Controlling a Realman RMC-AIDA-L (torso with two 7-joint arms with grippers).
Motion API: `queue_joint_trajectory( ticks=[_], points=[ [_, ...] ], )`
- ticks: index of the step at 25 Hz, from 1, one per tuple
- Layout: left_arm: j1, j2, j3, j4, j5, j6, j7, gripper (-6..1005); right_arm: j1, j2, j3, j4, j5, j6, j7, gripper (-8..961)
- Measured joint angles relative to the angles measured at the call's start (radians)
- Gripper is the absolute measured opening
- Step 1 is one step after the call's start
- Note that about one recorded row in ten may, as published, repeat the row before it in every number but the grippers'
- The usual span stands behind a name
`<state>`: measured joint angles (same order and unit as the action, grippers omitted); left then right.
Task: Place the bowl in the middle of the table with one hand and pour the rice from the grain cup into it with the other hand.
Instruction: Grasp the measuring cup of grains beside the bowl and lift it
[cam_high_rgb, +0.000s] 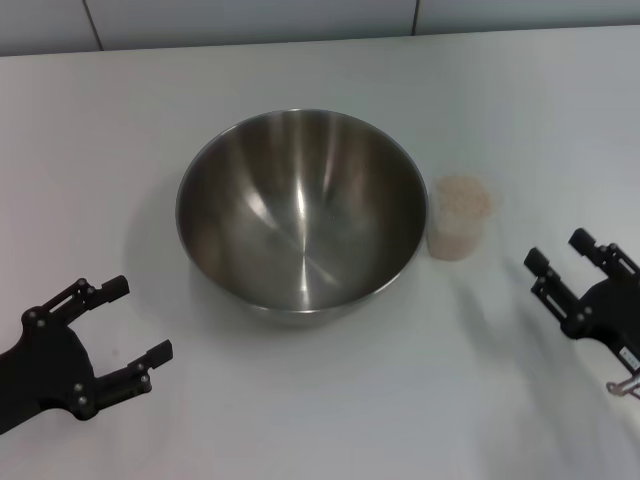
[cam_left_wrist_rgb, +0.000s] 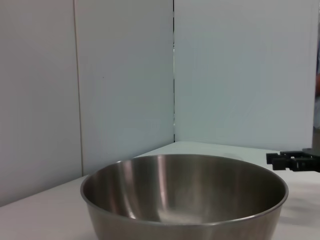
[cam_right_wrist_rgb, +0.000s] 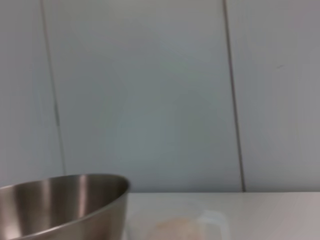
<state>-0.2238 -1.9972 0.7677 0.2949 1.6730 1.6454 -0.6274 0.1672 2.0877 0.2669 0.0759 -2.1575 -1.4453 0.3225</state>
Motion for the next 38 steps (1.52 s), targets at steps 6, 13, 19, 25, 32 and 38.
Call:
queue_joint_trajectory(
  ticks=[6,13,19,25,32,38],
  points=[
    [0.004,0.000,0.001,0.001,0.001,0.002,0.000,868,0.021,0.002,0.059,0.017,0.000,0.048,-0.007,624],
    [0.007,-0.001,0.000,0.001,0.001,0.005,-0.001,868,0.026,0.002,0.077,0.052,-0.001,0.082,-0.065,624],
    [0.008,-0.002,-0.002,0.001,0.001,0.006,-0.002,868,0.036,0.001,0.088,0.055,-0.001,0.088,-0.065,624],
    [0.008,-0.002,-0.007,0.001,0.001,0.014,-0.002,868,0.076,0.001,0.117,0.069,-0.001,0.157,-0.067,623],
    [0.007,-0.005,-0.008,0.001,-0.002,0.020,-0.002,868,0.123,0.001,0.127,0.070,-0.001,0.206,-0.068,623],
    [0.008,-0.002,-0.011,0.003,-0.007,0.033,-0.002,868,0.143,0.001,0.150,0.070,0.000,0.240,-0.068,623]
  ],
)
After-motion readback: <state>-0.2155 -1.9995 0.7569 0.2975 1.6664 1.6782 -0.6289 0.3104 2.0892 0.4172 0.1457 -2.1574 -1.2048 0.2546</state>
